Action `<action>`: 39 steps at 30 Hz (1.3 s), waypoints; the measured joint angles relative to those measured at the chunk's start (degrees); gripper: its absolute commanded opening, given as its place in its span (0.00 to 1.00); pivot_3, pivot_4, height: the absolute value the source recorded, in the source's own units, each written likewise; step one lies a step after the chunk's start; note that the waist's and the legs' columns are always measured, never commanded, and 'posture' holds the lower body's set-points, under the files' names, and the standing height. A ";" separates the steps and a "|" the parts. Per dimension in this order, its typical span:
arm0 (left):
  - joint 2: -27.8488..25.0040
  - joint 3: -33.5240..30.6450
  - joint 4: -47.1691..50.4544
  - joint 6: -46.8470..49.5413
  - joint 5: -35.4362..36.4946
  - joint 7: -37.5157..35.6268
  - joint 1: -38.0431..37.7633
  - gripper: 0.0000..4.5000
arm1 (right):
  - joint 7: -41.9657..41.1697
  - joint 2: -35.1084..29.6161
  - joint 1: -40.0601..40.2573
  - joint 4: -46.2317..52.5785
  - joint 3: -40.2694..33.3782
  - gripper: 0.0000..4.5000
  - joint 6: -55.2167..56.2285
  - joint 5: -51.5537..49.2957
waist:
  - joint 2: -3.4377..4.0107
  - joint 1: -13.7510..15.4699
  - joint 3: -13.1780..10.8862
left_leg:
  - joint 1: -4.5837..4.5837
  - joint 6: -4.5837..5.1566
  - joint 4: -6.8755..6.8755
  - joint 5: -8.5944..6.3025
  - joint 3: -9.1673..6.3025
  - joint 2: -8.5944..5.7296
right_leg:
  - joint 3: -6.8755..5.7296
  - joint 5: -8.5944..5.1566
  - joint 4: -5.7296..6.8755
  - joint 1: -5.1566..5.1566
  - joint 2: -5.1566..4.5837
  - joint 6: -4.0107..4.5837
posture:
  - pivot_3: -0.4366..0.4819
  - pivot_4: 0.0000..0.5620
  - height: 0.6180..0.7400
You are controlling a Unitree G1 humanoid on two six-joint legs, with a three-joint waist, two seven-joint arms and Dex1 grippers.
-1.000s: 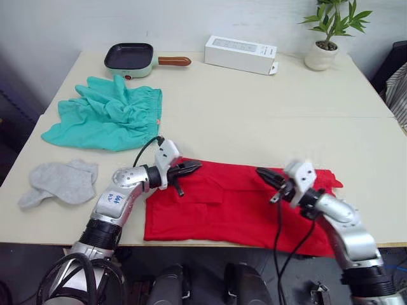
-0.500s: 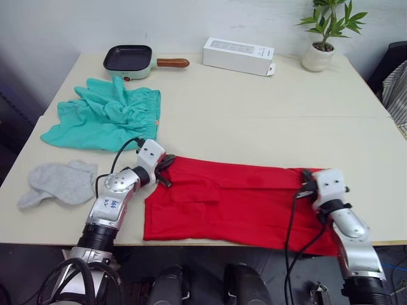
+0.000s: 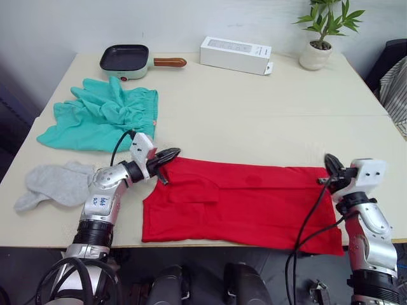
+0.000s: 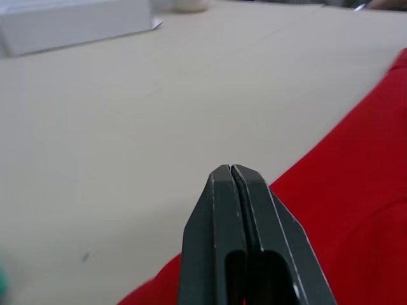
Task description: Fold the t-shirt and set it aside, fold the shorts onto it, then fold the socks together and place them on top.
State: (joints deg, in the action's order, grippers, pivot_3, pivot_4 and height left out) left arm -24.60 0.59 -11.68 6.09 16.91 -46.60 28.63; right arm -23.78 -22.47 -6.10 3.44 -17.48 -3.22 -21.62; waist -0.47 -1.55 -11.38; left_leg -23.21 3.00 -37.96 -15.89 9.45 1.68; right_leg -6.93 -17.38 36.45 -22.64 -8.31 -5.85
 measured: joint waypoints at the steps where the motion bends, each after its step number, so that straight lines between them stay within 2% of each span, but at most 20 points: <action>1: 0.26 0.74 1.08 0.62 -0.05 -0.38 -0.01 0.00 | -0.30 0.46 0.36 1.41 1.81 0.00 -0.81 0.25 | 0.00 0.01 0.00 | 0.00 0.00 0.00 0.00 0.00 0.00 | 0.00 0.00 -0.01 0.00 0.00 0.00 | 0.48 0.27 1.00; 4: 1.65 3.35 3.12 2.21 -1.87 0.67 -1.01 0.00 | 0.14 1.68 1.95 2.56 7.40 0.00 -2.05 3.51 | 0.00 0.10 0.00 | -0.01 0.02 0.00 -0.01 0.01 -0.05 | 0.00 0.00 -0.03 0.01 -0.01 0.00 | 0.48 0.27 1.00; 7: 2.63 4.91 3.23 4.65 -3.91 3.47 -3.94 0.00 | 2.02 2.70 2.86 0.44 8.63 0.00 -1.74 6.54 | 0.00 0.02 0.00 | -0.03 0.03 0.00 -0.02 0.02 -0.05 | 0.02 0.00 -0.04 -0.01 -0.02 0.00 | 0.48 0.27 1.00; 10: 2.22 4.93 3.54 5.72 -4.87 4.72 -6.55 0.00 | 2.42 0.67 3.60 -3.34 6.81 0.00 0.26 8.06 | 0.00 0.06 0.00 | -0.01 0.03 0.00 -0.02 0.01 -0.04 | 0.01 0.00 -0.05 -0.01 -0.02 0.00 | 0.48 0.27 1.00; 14: 0.57 3.58 4.27 6.44 -5.02 5.07 -7.38 0.00 | -0.42 -5.03 4.66 -10.39 0.73 0.00 4.67 7.45 | 0.00 0.16 0.00 | 0.01 0.05 0.01 -0.04 -0.03 -0.04 | -0.01 0.00 -0.18 0.07 -0.04 0.00 | 0.48 0.27 1.00; 19: -0.07 1.46 3.14 5.15 -2.80 2.72 -7.84 0.00 | -11.00 -10.55 5.58 -17.11 -4.81 0.00 4.83 0.67 | 0.03 -0.16 -0.01 | 0.02 0.06 0.07 -0.04 0.01 0.01 | 0.00 0.00 -0.25 0.05 -0.02 0.00 | 0.48 0.27 1.00; 20: 0.07 0.68 3.01 4.65 -1.53 1.48 -7.99 0.04 | -14.16 -12.36 5.69 -17.45 -5.80 0.00 3.14 -1.46 | 0.07 -0.17 -0.03 | 0.02 0.06 0.09 -0.04 0.02 0.02 | 0.00 0.00 -0.26 0.04 -0.03 0.00 | 0.48 0.27 1.00; 23: 0.40 -1.82 5.18 4.51 4.61 -3.93 -8.08 0.20 | -26.58 -22.08 4.48 -17.91 -6.40 0.13 -4.65 -7.18 | 0.12 -0.11 -0.07 | 0.02 0.11 0.08 -0.04 0.00 0.02 | -0.03 0.01 -0.32 0.08 -0.05 0.00 | 0.48 0.27 1.00; 24: 0.02 -2.12 6.86 5.13 6.39 -5.55 -7.99 0.27 | -29.97 -25.31 2.85 -18.99 -6.18 0.21 -5.90 -7.48 | 0.12 -0.12 -0.07 | 0.02 0.11 0.06 -0.05 0.00 0.02 | -0.03 0.01 -0.34 0.09 -0.06 0.01 | 0.48 0.27 1.00; 27: -3.78 -1.68 13.17 8.41 10.79 -11.94 -8.01 0.47 | -37.07 -32.46 -7.48 -27.36 -3.33 0.43 -7.57 -5.85 | 0.12 -0.35 -0.07 | 0.03 0.10 0.06 -0.04 0.05 0.05 | -0.15 0.02 -0.44 0.12 -0.03 0.01 | 0.48 0.27 1.00; 30: -7.11 -1.19 19.97 12.05 14.43 -16.63 -9.21 0.68 | -43.53 -35.27 -19.43 -38.45 3.52 0.67 -6.52 -0.12 | 0.14 -0.33 -0.06 | 0.03 0.05 0.08 -0.05 0.04 0.06 | -0.18 0.01 -0.44 0.10 -0.02 0.03 | 0.48 0.27 1.00; 34: -8.07 0.02 25.84 13.76 17.41 -19.69 -10.21 0.95 | -50.03 -34.60 -32.95 -51.90 13.51 0.98 -2.47 9.05 | 0.25 -0.15 -0.11 | -0.03 0.05 0.09 -0.05 0.09 0.02 | -0.16 0.01 -0.48 0.05 -0.04 0.03 | 0.48 0.27 1.00; 35: -8.66 0.23 26.80 13.91 17.48 -20.23 -10.60 1.00 | -51.33 -34.15 -36.49 -55.76 15.57 1.00 -1.68 11.26 | 0.25 -0.10 -0.12 | -0.05 0.05 0.08 -0.04 0.09 0.01 | -0.17 0.01 -0.48 0.05 -0.04 0.03 | 0.48 0.27 1.00; 39: -8.99 1.74 28.28 13.13 17.24 -21.24 -11.52 1.00 | -53.65 -32.81 -45.80 -66.03 21.25 1.00 1.36 18.52 | 0.26 -0.07 -0.12 | -0.09 0.05 0.01 -0.04 0.08 -0.01 | -0.18 0.01 -0.52 0.07 -0.06 0.03 | 0.48 0.27 1.00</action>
State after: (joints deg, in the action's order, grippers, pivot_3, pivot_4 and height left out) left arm -33.59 2.33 16.60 19.22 34.15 -67.83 17.11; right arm -77.43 -55.28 -51.90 -62.59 3.77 -1.85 -3.10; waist -0.21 -1.62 -11.50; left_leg -23.30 3.06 -37.95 -15.93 9.53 1.67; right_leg -7.11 -17.38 35.93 -22.57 -8.36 -5.82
